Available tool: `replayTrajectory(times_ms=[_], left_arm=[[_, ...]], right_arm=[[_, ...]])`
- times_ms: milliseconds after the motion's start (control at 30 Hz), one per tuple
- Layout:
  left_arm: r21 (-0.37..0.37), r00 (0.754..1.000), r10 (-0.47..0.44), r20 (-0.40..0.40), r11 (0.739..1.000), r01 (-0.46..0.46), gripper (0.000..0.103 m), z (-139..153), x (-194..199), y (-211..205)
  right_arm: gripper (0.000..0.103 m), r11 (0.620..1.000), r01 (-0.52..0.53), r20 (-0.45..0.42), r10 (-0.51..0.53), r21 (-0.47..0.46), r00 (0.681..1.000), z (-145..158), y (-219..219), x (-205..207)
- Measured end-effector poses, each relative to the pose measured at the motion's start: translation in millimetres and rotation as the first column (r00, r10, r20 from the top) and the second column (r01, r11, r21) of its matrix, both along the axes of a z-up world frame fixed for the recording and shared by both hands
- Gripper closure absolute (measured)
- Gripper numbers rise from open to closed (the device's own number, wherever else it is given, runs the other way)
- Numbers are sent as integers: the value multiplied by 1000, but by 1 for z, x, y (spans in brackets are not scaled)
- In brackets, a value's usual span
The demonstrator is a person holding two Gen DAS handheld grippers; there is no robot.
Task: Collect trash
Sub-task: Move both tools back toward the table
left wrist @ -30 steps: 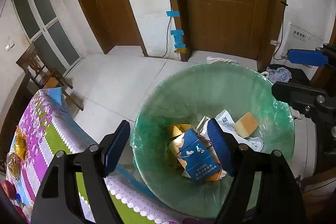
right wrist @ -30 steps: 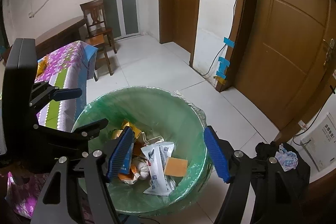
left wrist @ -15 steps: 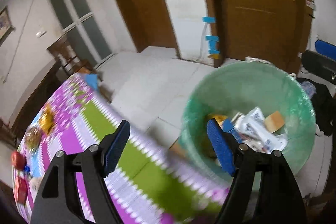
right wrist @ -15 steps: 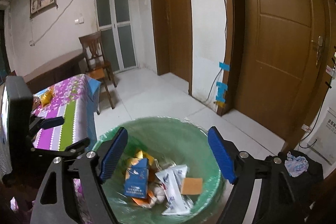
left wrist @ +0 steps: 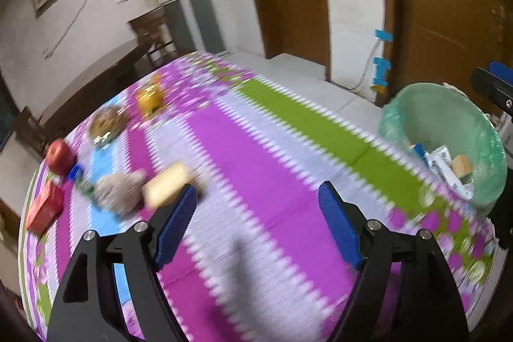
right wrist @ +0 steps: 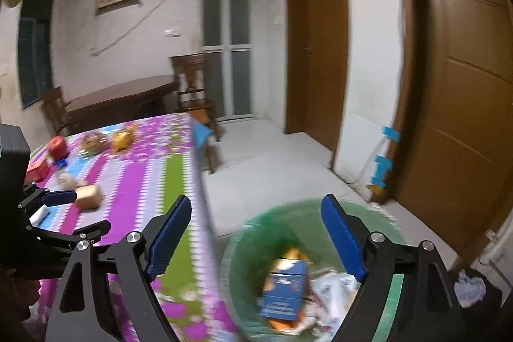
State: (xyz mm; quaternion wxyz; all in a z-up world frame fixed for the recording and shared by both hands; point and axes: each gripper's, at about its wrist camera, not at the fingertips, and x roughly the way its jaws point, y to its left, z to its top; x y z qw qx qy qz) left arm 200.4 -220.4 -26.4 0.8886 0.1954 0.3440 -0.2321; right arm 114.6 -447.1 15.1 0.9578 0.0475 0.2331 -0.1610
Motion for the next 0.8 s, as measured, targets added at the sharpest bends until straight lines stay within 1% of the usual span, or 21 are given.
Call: replayTrajectory(times_ms=[167,233,333,400,467,567,633,767,800], left_arm=[[-19,995,97,-12,995,-97,27,3,6,58],[-35,990,141,-15,989,-141,27,6,8,86],[-54,981,194,-15,979,-195,26,9,10,121],[-68,979,201,-32,977,-203,26,9,13,140],[-78,980,188,-58,978,-192,26,8,16,155],[-89,981,167,-97,980,-176,26,0,23,167],[-84,976,173,-129,979,-184,26,-9,32,168],[-80,970,185,-160,977,-199,26,-24,42,172],[-88,968,182,-175,976,-200,26,-27,44,172]], right_arm=[[17,992,-127,-17,127,-10,992,4,45,30],[14,984,-177,-28,177,-15,984,5,64,41],[14,967,-253,-68,253,1,965,2,89,64],[14,953,-303,-102,304,24,947,-2,105,80],[14,937,-345,-124,349,51,929,-7,120,96],[14,912,-400,-168,410,91,897,-15,146,124],[14,899,-423,-205,438,117,875,-21,160,148],[14,864,-447,-256,498,232,829,-35,183,189],[14,861,-448,-268,503,241,822,-39,186,194]])
